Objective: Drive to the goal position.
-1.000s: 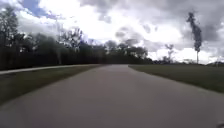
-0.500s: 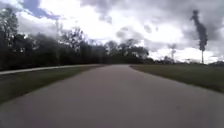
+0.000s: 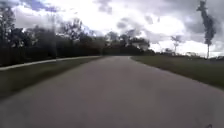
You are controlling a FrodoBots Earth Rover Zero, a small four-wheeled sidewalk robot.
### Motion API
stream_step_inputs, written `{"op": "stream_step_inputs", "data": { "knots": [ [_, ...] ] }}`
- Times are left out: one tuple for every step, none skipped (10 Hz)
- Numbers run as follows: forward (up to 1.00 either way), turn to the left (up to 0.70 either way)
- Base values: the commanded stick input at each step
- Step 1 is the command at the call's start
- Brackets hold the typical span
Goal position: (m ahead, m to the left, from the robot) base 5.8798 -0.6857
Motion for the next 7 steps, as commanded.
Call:
{"op": "stream_step_inputs", "data": {
  "knots": [
    [1.0,0.0],
    [1.0,0.0],
    [1.0,0.0],
    [1.0,0.0],
    [1.0,0.0],
    [1.0,0.0],
    [1.0,0.0]
  ]
}}
